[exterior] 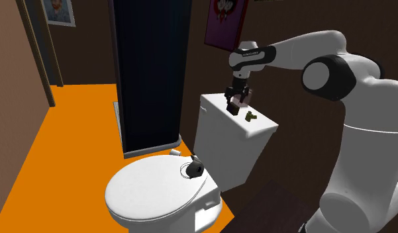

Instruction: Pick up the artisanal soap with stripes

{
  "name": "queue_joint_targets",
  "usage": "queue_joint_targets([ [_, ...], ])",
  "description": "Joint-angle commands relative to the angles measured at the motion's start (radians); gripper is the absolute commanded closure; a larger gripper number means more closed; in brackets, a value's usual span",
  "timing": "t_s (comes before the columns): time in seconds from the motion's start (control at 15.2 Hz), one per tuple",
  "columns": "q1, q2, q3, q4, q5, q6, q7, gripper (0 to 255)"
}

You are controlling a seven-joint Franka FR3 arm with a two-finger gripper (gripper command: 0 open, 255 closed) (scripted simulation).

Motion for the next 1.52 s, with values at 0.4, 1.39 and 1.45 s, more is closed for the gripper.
queue_joint_targets([
  [0.4,-0.002,0.029,0.0,-0.058,0.003,0.085,0.002,0],
  [1.39,-0.003,0.018,-0.001,-0.02,0.002,0.037,0.002,255],
  [1.45,-0.003,0.015,-0.001,-0.01,0.001,0.024,0.001,255],
])
